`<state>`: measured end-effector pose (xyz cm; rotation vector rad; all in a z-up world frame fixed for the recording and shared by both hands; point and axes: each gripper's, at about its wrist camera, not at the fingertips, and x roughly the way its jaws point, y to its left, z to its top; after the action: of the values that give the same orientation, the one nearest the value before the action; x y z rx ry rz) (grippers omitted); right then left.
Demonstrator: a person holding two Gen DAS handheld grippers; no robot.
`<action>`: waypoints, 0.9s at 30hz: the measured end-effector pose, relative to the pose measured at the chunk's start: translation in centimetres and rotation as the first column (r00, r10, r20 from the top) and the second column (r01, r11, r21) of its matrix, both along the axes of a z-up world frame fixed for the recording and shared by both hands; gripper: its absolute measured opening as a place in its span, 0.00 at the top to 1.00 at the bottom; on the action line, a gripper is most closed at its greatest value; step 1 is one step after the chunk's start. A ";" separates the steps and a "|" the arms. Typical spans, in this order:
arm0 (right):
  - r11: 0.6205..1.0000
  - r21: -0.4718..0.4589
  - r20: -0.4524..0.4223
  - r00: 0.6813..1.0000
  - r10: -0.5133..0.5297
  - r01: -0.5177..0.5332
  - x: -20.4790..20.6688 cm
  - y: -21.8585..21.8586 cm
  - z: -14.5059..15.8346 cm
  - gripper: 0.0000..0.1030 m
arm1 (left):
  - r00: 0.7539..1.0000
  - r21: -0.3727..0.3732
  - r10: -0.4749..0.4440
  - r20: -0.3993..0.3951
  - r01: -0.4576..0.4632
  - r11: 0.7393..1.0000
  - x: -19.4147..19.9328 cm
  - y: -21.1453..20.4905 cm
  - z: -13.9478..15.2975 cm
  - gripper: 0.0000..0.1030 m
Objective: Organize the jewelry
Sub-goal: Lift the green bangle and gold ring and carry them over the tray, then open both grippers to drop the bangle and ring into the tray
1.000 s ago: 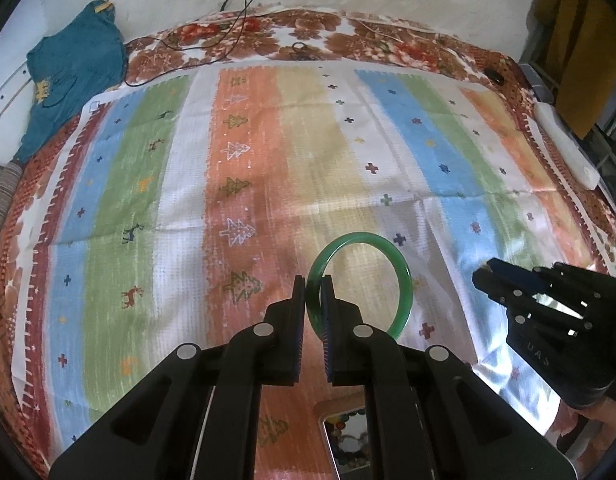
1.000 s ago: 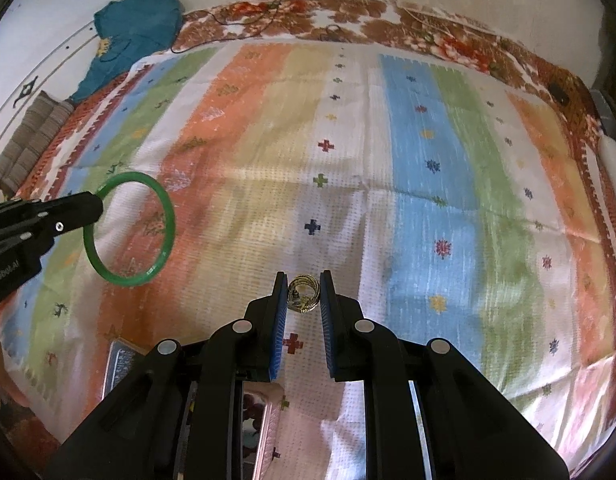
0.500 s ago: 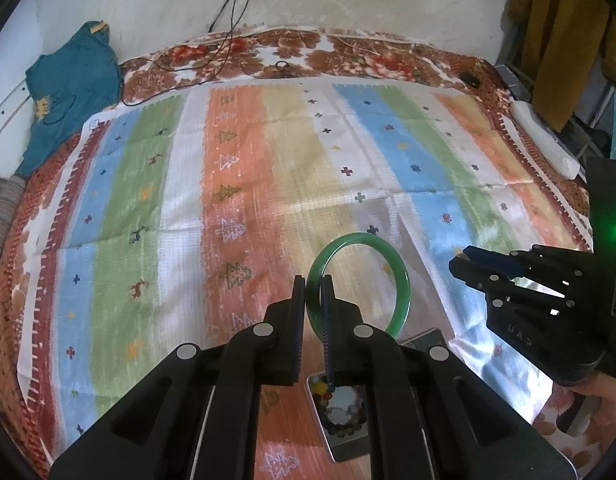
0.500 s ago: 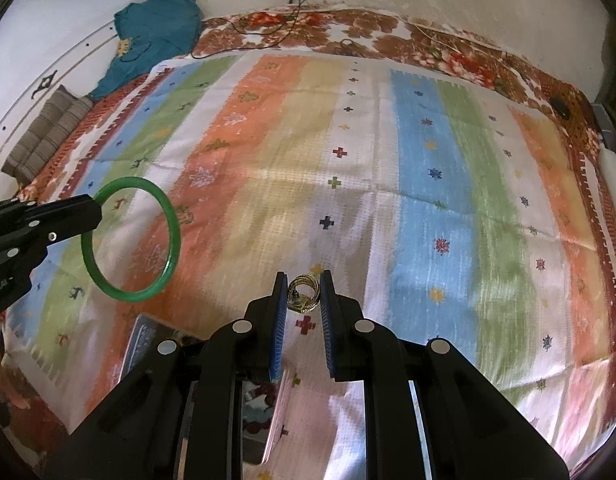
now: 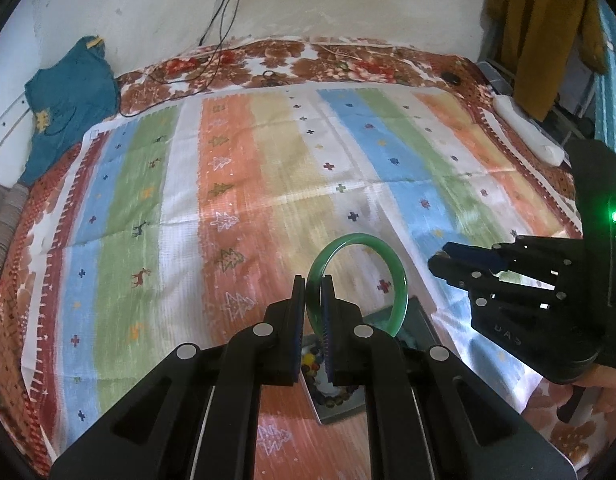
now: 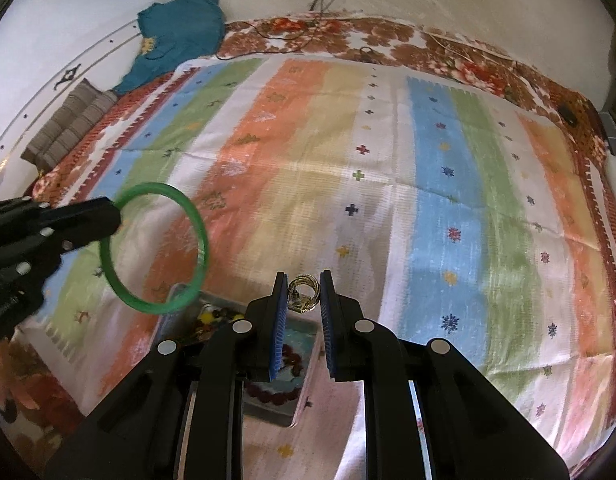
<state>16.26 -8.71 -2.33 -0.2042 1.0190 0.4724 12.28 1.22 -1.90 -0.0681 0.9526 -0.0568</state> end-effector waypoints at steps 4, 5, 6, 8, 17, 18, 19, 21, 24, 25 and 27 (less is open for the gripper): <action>1.000 0.010 -0.005 1.000 0.026 -0.026 -1.1 0.2 0.1 0.83 | 1.000 0.012 -0.016 0.005 0.016 1.000 -0.8 -0.4 0.1 0.93; 0.999 0.011 -0.006 1.000 0.030 -0.030 -1.4 0.2 0.1 0.83 | 1.000 0.013 -0.019 0.005 0.019 1.000 -1.0 -0.5 0.1 0.93; 0.999 0.013 -0.006 0.999 0.032 -0.032 -1.5 0.2 0.2 0.83 | 1.000 0.015 -0.021 0.005 0.021 1.000 -1.1 -0.5 0.1 0.93; 0.999 0.023 -0.007 0.999 0.033 -0.033 -1.8 0.1 0.3 0.83 | 1.000 0.013 -0.019 0.004 0.019 1.000 -1.2 -0.6 0.0 0.93; 0.996 0.034 -0.034 0.995 0.089 -0.088 -3.4 0.7 -0.4 0.79 | 0.998 -0.042 -0.032 -0.060 0.030 0.999 -2.1 -0.9 -1.2 0.90; 0.996 0.034 -0.037 0.995 0.088 -0.087 -3.4 0.6 -0.5 0.68 | 0.998 -0.049 -0.018 -0.063 0.015 0.999 -2.3 -0.7 -1.2 0.90; 0.996 0.034 -0.035 0.996 0.086 -0.085 -3.5 0.5 -0.6 0.63 | 0.998 -0.048 -0.009 -0.062 0.006 0.999 -2.4 -0.5 -1.1 0.89; 0.996 0.035 -0.026 0.997 0.079 -0.078 -3.6 0.2 -0.4 0.57 | 0.998 -0.052 0.007 -0.058 -0.010 0.999 -2.7 0.0 -1.0 0.86; 0.997 0.046 -0.021 0.998 0.063 -0.062 -4.0 -0.5 0.0 0.54 | 0.998 -0.064 0.020 -0.051 -0.023 0.998 -3.5 0.7 -0.6 0.79; 0.997 0.051 -0.020 0.998 0.063 -0.062 -4.2 -0.7 0.2 0.53 | 0.999 -0.068 0.019 -0.046 -0.022 0.997 -4.0 0.8 -0.5 0.74; 0.996 0.057 -0.010 0.998 0.066 -0.065 -4.8 -0.9 0.5 0.48 | 0.999 -0.074 0.009 -0.033 -0.012 0.997 -5.0 0.7 -0.2 0.66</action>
<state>11.50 -9.62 -1.83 -0.1846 1.0114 0.5616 7.32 1.94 -2.12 -0.1426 0.9830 -0.0816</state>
